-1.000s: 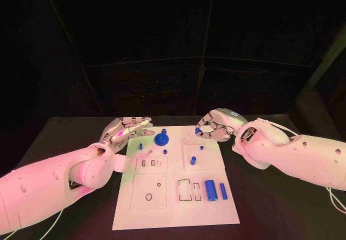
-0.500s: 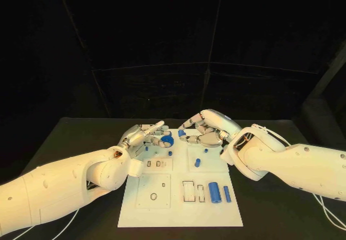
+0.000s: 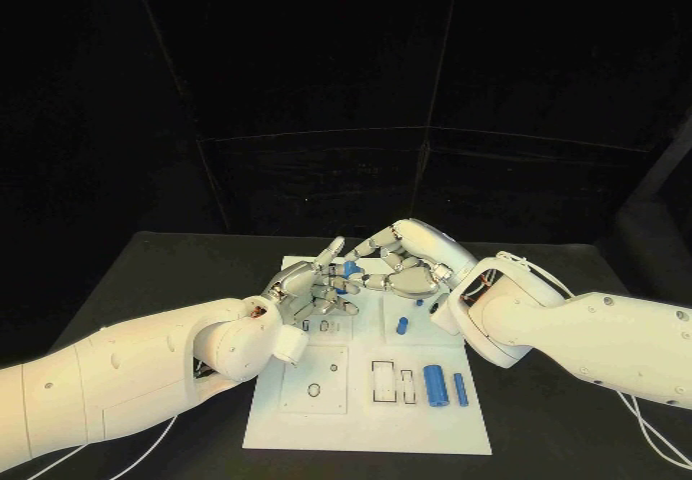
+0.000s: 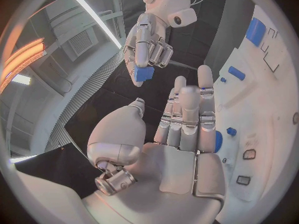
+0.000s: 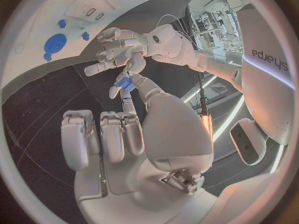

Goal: Assemble the parts on the task board

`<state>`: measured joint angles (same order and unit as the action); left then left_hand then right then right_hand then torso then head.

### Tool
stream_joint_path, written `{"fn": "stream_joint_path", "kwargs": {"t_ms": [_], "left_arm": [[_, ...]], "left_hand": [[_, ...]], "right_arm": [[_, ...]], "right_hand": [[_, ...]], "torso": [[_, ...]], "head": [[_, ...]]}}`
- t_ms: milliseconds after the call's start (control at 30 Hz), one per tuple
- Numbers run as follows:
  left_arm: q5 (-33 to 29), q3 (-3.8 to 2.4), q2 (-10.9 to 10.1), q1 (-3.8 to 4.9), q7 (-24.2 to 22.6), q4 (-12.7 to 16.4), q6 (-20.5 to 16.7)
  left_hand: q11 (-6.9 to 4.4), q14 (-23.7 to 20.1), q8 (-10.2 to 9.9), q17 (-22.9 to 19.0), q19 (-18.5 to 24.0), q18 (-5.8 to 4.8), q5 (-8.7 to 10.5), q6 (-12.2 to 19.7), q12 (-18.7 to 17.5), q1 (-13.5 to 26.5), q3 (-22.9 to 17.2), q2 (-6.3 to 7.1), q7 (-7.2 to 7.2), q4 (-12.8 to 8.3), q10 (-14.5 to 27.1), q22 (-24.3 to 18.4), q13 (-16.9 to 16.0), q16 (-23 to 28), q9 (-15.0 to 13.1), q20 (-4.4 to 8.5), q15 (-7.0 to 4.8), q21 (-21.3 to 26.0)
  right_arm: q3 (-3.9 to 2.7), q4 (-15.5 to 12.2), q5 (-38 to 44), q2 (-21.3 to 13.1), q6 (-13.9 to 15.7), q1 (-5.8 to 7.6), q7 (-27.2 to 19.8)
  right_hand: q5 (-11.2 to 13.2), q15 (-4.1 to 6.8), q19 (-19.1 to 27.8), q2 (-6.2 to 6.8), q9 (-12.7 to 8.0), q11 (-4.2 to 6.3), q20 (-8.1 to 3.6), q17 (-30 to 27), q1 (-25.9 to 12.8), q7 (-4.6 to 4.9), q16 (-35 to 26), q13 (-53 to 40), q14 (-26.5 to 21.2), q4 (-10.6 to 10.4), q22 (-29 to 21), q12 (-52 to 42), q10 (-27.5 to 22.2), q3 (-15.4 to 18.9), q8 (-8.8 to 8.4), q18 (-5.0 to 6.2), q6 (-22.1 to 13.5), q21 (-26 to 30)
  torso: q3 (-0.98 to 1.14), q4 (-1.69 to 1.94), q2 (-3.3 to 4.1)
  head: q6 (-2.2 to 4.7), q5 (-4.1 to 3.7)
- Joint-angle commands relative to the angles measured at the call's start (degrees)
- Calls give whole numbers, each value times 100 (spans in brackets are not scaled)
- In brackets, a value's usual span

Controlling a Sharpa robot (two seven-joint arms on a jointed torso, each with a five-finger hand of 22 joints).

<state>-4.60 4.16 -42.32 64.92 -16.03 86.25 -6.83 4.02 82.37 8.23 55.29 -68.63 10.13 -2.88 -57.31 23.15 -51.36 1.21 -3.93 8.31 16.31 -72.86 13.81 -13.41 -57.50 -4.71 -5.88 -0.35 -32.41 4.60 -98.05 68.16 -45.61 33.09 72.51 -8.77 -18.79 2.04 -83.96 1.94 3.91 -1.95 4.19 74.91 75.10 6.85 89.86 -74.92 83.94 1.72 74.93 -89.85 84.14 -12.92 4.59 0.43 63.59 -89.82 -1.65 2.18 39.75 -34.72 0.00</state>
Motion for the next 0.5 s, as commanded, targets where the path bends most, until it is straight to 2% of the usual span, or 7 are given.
{"fn": "stream_joint_path", "kwargs": {"t_ms": [33,133,167,200,233,333,500], "left_arm": [[-231,5,19,12,254,31,515],[-373,8,27,12,217,47,679],[-397,9,27,12,203,50,706],[-434,9,29,12,177,55,749],[-499,10,29,12,138,62,826],[-577,11,25,12,84,78,946],[-629,11,11,12,62,98,1072]], "left_hand": [[-94,263,88,1187,-156,21,-35,-90,794,155,240,-88,-75,-35,-48,238,-566,-1276,-16,94,-88,-385],[-127,508,220,2524,-139,-5,-51,-165,2830,251,681,-372,-158,22,259,908,-2402,-2552,-42,183,-126,-1280],[-156,566,235,2722,-211,-48,-14,-182,3202,242,739,-341,-152,46,112,1189,-2835,-2706,-48,171,-151,-1507],[-210,680,277,3116,-513,-167,-16,-242,3991,289,844,-442,-176,37,-191,2154,-3751,-3007,-76,178,-196,-2274],[-182,710,281,3243,-595,-205,-5,-242,4280,312,919,-502,-214,38,-252,2549,-4098,-3097,-86,202,-186,-2592],[-212,762,292,3469,-736,-307,-18,-252,4778,405,1054,-702,-192,47,-418,3307,-4732,-3248,-114,198,-182,-3171],[-225,763,312,3471,-785,-370,-16,-307,5089,488,1239,-941,-198,42,-510,3883,-5142,-3250,-189,190,-177,-3632]], "right_arm": [[-3,40,-89,44,-1,3,-117],[-3,76,-71,92,-40,-12,-110],[-3,80,-67,99,-46,-18,-109],[-2,86,-61,108,-56,-27,-107],[-2,92,-54,119,-71,-42,-105],[-2,100,-40,134,-90,-60,-104],[-2,102,-7,136,-109,-74,-98]], "right_hand": [[-23,2,-604,10,6,-3,-13,1509,43,-16,14,-1508,606,10,1507,-15,586,-18,18,-43,45,-18],[-23,2,-604,10,6,-3,-13,1509,43,-16,14,-1508,606,10,1507,-15,586,-18,18,-43,45,-18],[-23,2,-604,10,6,-3,-13,1509,43,-16,14,-1508,606,10,1507,-15,586,-18,18,-43,45,-18],[-23,2,-604,10,6,-3,-13,1509,43,-16,14,-1508,606,10,1507,-15,586,-18,18,-43,45,-18],[-22,1,-604,11,6,-4,-13,1509,44,-16,14,-1508,606,11,1507,-15,586,-19,19,-43,47,-18],[-22,1,-604,12,6,-4,-13,1509,44,-16,14,-1508,606,11,1507,-15,586,-20,19,-43,47,-18],[-21,1,-604,12,7,-4,-12,1509,46,-16,14,-1508,606,13,1507,-15,586,-22,20,-43,50,-18]], "torso": [[4,1,5],[5,-4,7],[5,-6,9],[4,-3,10],[3,-3,14],[5,-2,9],[12,-1,11]], "head": [[-6,-16],[-17,-12],[-23,-10],[-35,-12],[-39,-18],[-57,-24],[-74,-19]]}}
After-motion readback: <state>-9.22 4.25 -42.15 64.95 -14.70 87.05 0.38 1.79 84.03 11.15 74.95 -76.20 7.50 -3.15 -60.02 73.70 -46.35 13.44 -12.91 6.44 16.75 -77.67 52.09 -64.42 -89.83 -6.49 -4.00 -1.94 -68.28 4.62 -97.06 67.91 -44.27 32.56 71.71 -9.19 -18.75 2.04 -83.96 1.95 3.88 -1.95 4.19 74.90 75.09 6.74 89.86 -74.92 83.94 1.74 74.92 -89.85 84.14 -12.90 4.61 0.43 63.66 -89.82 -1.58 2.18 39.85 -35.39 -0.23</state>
